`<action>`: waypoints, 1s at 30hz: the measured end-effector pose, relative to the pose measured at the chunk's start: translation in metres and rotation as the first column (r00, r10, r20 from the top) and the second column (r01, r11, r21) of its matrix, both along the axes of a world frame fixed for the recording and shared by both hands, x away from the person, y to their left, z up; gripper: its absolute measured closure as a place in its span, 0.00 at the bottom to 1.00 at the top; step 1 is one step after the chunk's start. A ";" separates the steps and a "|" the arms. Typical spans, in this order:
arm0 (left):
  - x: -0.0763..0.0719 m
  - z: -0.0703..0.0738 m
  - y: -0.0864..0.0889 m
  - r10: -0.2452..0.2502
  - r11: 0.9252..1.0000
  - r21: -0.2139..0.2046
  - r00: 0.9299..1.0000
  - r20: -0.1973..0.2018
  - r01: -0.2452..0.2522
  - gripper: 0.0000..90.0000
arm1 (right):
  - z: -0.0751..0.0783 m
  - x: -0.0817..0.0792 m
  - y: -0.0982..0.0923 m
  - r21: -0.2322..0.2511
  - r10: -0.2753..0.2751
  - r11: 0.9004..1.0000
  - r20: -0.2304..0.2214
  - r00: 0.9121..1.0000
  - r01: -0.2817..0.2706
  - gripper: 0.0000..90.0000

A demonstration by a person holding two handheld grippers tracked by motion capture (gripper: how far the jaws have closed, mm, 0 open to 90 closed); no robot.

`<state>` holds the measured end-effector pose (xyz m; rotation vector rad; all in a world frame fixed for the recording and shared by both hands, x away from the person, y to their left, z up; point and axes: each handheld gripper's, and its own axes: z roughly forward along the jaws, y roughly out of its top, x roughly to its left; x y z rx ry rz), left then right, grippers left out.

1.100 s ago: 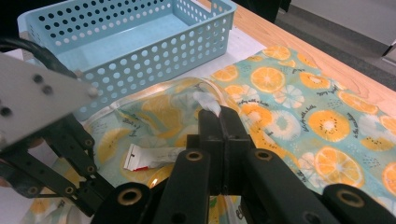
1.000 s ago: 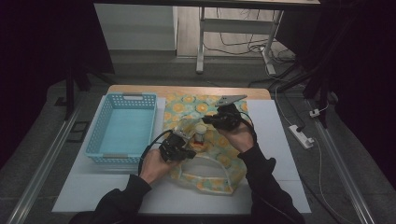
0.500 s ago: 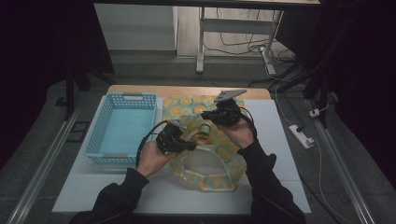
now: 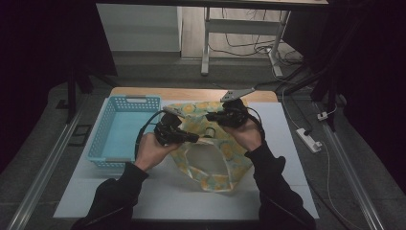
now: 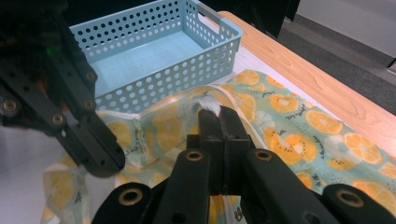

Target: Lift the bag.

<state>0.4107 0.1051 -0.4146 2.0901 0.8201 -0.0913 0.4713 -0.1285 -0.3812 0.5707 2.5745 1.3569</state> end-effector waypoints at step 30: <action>0.016 0.086 0.037 0.067 0.988 -0.145 0.993 0.094 -0.053 1.00 | 0.055 -0.011 0.010 0.019 0.027 0.999 0.059 0.998 -0.028 1.00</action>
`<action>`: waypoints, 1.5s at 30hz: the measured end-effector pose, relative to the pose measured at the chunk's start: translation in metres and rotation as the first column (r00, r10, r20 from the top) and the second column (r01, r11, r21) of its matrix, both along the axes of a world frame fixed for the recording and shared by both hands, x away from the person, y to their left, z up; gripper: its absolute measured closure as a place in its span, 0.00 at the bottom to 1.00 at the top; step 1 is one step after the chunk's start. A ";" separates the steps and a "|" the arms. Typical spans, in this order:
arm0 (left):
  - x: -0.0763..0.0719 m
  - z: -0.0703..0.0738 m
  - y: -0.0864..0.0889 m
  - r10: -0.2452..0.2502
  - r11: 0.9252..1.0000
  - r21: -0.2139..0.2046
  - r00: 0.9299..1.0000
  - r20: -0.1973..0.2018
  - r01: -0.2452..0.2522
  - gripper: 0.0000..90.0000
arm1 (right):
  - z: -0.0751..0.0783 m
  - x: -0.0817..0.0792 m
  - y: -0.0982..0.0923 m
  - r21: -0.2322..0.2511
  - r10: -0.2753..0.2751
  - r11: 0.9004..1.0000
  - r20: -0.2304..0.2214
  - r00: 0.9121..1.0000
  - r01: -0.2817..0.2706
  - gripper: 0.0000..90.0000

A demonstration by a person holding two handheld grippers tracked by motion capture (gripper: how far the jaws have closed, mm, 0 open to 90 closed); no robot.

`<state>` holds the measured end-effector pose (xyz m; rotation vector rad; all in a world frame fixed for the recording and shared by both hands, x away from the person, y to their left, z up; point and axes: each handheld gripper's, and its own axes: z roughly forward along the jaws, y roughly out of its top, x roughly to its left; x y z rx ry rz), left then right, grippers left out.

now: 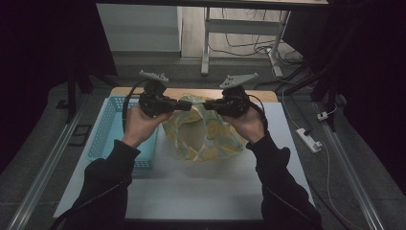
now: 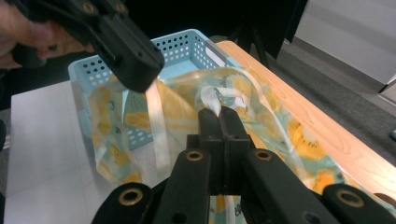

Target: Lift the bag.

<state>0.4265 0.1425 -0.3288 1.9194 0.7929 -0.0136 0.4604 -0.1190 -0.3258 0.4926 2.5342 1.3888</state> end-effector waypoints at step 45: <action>0.016 0.069 -0.002 0.092 0.995 0.033 0.990 0.108 -0.096 1.00 | 0.077 0.000 0.000 -0.011 -0.067 0.998 0.134 0.989 0.069 1.00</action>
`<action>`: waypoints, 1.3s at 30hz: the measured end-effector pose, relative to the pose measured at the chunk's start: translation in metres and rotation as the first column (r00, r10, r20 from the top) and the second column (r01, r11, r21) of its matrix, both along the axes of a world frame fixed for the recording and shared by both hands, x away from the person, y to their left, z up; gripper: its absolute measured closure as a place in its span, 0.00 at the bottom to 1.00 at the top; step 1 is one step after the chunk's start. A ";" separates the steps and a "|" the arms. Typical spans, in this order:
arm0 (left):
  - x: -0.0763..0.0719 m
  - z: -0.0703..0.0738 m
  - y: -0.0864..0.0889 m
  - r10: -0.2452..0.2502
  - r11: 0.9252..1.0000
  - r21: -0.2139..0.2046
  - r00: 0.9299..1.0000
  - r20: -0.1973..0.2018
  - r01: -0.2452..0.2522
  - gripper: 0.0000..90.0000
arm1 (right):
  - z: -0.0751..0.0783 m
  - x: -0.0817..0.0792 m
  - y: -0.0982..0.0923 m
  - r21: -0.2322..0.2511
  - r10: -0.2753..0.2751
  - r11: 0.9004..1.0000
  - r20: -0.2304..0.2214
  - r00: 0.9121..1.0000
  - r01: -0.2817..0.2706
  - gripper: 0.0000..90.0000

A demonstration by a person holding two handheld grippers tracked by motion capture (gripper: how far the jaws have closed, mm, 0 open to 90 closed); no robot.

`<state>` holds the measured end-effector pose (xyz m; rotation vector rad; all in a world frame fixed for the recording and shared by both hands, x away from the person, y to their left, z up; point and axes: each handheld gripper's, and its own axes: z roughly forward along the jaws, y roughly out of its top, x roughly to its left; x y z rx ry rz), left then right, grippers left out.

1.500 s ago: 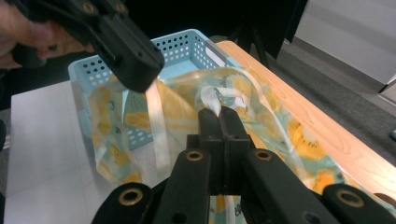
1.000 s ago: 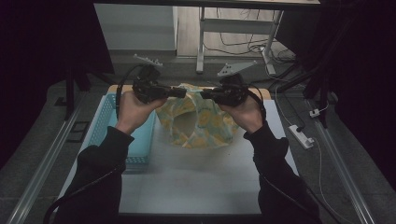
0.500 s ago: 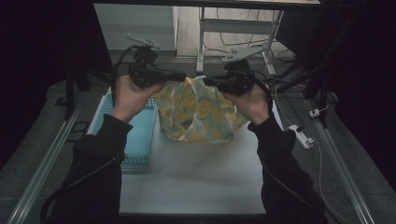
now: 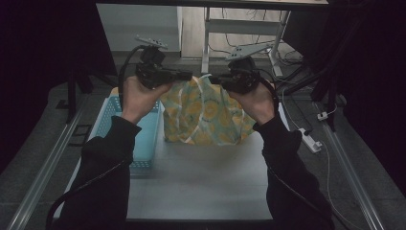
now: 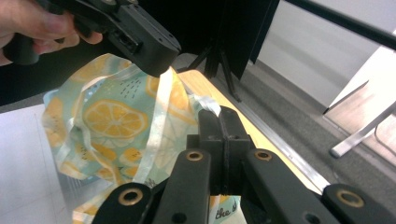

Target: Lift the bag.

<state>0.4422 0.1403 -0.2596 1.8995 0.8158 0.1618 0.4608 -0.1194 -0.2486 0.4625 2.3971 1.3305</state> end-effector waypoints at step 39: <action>0.007 -0.103 0.005 0.014 0.994 0.105 1.000 -0.022 -0.012 0.47 | -0.091 0.022 0.001 -0.011 -0.040 0.999 -0.145 0.989 0.039 0.60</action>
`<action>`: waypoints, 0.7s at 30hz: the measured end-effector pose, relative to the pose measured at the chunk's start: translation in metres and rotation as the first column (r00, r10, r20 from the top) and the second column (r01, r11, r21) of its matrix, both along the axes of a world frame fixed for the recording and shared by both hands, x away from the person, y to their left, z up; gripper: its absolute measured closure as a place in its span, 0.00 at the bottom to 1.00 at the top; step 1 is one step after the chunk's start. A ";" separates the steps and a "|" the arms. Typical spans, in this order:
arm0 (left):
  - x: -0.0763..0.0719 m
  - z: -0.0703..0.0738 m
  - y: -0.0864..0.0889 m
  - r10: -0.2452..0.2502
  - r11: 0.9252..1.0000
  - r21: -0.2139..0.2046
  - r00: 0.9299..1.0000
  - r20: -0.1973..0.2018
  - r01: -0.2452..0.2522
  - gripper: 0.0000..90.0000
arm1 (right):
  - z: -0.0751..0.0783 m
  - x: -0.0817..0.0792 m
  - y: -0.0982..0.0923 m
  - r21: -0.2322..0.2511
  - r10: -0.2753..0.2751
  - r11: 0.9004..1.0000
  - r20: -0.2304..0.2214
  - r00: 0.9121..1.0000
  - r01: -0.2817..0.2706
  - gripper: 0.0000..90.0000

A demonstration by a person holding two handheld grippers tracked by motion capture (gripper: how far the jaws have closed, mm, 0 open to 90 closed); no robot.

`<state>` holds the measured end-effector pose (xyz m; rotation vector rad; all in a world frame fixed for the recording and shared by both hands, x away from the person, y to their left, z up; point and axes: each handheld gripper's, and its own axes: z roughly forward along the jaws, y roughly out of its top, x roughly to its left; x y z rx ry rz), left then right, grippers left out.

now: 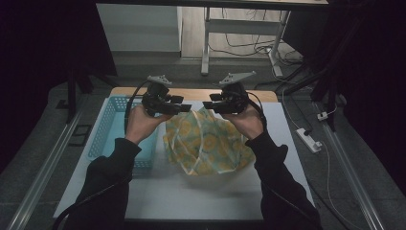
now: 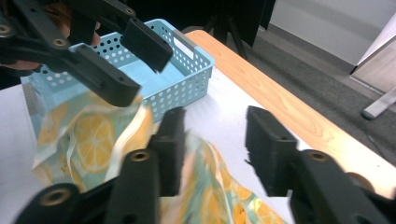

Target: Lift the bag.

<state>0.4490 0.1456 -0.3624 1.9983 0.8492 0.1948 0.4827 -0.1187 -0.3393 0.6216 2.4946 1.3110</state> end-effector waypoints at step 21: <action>-0.069 -0.053 0.033 0.036 0.999 -0.038 0.999 -0.040 -0.037 0.05 | -0.041 -0.040 -0.042 0.039 -0.063 0.997 -0.022 0.998 0.064 0.20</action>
